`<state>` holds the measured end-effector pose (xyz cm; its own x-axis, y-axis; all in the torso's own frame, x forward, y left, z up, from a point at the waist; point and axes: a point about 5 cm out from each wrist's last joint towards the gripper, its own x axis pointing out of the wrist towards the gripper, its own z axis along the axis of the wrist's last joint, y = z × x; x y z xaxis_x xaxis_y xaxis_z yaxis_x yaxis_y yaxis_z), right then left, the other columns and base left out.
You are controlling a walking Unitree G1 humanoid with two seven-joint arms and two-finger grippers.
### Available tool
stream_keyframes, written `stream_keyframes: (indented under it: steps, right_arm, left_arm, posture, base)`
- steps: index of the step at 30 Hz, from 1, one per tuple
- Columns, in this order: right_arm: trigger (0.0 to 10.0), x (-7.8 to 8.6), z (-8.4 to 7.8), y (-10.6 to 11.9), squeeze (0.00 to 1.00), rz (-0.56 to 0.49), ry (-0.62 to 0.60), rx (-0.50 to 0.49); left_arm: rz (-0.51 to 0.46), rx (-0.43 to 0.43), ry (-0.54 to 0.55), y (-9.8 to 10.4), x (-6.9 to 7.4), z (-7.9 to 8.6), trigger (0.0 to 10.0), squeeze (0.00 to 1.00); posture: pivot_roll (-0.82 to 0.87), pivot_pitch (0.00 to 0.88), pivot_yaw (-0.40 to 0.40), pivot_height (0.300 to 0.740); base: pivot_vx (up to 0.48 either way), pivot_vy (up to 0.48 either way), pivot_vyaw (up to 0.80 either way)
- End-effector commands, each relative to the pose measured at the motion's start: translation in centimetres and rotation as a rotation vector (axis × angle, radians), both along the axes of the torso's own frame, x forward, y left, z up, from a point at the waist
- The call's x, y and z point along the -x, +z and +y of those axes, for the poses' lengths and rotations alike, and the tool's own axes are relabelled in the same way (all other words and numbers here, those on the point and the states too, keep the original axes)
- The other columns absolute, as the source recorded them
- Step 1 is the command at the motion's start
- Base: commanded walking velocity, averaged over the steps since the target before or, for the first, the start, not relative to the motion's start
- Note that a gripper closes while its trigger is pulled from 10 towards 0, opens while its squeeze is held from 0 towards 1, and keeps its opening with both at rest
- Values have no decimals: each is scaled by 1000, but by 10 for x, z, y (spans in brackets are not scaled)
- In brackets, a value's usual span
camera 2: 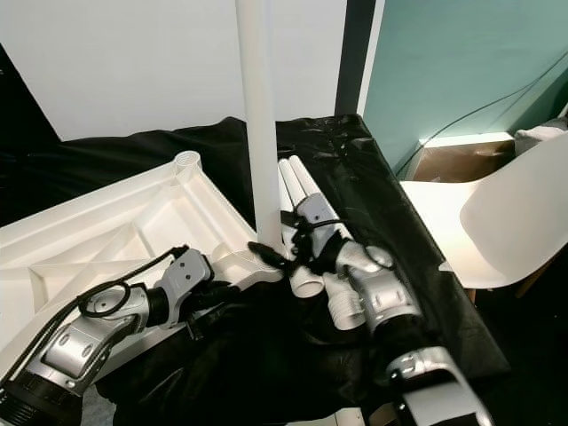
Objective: Building children table
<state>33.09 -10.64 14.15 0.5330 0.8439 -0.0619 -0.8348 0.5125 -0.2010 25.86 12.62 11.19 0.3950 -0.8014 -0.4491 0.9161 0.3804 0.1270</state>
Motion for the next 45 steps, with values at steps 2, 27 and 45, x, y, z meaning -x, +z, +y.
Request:
stream_keyframes:
  steps: [2,27,45]
  right_arm:
    - [10000,-7,-1,5,0,-24,22,30]
    - [0,-5,-21,-7,0,131,298,238]
    - [0,12,25,-4,0,-110,-453,-364]
  left_arm:
    - [130,-26,-111,-20,14,-7,10000,0]
    - [133,-25,-105,-21,18,-5,10000,0]
    - [130,-24,-107,-20,16,-7,10000,0]
  posture:
    - [45,0,11,740]
    - [57,0,7,740]
    - [61,0,6,740]
  base:
    - [0,0,0]
    - [0,0,0]
    - [0,0,0]
